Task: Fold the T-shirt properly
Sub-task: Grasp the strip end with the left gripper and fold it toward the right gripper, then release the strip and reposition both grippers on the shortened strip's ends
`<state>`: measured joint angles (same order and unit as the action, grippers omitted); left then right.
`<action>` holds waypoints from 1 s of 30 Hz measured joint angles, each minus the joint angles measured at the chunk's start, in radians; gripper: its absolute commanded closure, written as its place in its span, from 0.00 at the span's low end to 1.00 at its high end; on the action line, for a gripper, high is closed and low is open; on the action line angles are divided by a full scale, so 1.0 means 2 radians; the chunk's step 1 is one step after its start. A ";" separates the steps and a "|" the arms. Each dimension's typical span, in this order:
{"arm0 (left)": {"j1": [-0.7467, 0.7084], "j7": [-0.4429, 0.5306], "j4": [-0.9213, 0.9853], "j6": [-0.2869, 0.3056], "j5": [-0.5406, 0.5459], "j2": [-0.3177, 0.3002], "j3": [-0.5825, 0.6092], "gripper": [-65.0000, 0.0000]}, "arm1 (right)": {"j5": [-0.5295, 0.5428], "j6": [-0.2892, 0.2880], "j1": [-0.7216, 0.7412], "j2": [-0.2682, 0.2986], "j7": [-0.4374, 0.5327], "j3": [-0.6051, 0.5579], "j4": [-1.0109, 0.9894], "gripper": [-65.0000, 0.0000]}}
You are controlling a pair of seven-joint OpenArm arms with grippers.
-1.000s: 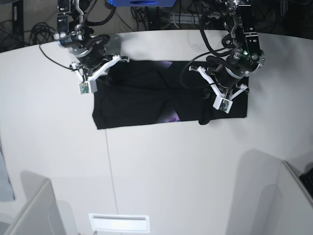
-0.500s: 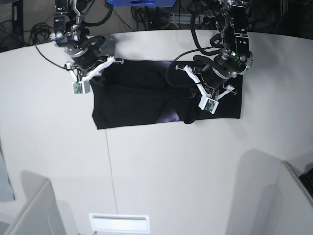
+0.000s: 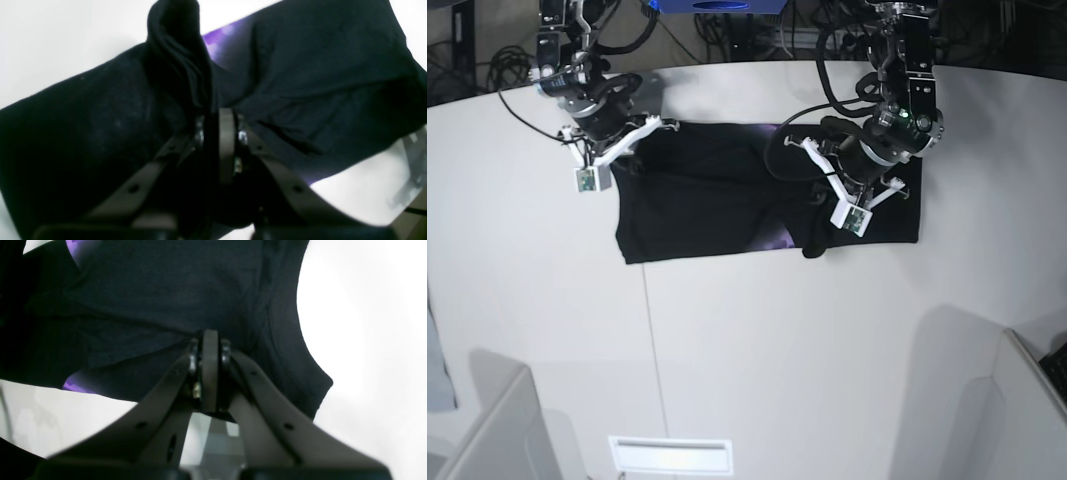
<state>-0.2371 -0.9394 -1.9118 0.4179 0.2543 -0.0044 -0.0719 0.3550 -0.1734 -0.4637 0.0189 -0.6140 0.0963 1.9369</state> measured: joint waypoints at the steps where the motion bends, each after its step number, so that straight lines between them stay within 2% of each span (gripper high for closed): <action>1: 0.000 0.000 0.000 0.000 0.000 0.000 0.006 0.93 | 0.000 0.000 0.000 0.000 0.000 0.000 0.000 1.00; 4: 0.000 0.000 0.000 0.000 0.000 0.000 0.025 0.74 | 0.000 0.000 0.000 0.000 0.000 0.000 0.000 1.00; 9: 0.000 0.000 0.000 0.000 0.000 0.000 0.045 0.52 | 0.000 0.000 0.000 0.000 0.000 0.000 0.000 1.00; 13: 0.000 0.000 0.000 0.000 0.000 0.001 0.047 0.42 | 0.000 0.000 0.000 0.000 0.000 0.000 0.000 1.00; 16: 0.000 0.000 -0.001 0.000 0.000 0.001 0.047 0.41 | 0.000 0.000 0.000 0.000 0.000 0.000 0.000 1.00; 19: -0.006 0.000 -0.008 0.000 0.001 0.000 0.039 0.42 | 0.000 0.000 0.000 0.000 0.000 0.000 0.000 1.00; 21: -0.016 0.003 -0.013 0.001 0.004 0.001 0.014 0.44 | 0.000 0.000 0.004 0.000 -0.001 0.000 0.001 1.00; 23: -0.031 0.005 -0.016 0.002 0.006 0.001 -0.032 0.59 | 0.000 0.000 0.014 0.001 -0.002 0.000 0.001 1.00; 25: -0.039 0.000 -0.016 -0.001 0.000 0.000 -0.083 0.84 | 0.000 0.000 0.029 0.001 -0.005 0.001 0.002 1.00; 26: -0.039 0.000 -0.016 0.000 0.000 -0.001 -0.107 1.00 | 0.000 0.000 0.037 0.001 -0.006 0.001 0.002 1.00; 27: -0.038 0.004 -0.016 0.000 0.000 -0.003 -0.133 1.00 | 0.002 0.000 0.045 0.001 -0.007 0.001 0.002 1.00; 29: -0.036 0.004 -0.015 0.002 0.003 -0.005 -0.182 1.00 | 0.001 0.000 0.062 0.001 -0.019 0.001 0.000 0.69; 30: -0.035 0.004 -0.013 0.003 0.004 -0.012 -0.205 1.00 | 0.002 -0.002 0.073 0.001 -0.046 0.007 0.000 0.51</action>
<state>-0.3080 -0.9321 -1.9377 0.4240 0.2630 -0.0280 -0.4812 0.3588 -0.1783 -0.3176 0.0208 -0.7055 0.1104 1.9362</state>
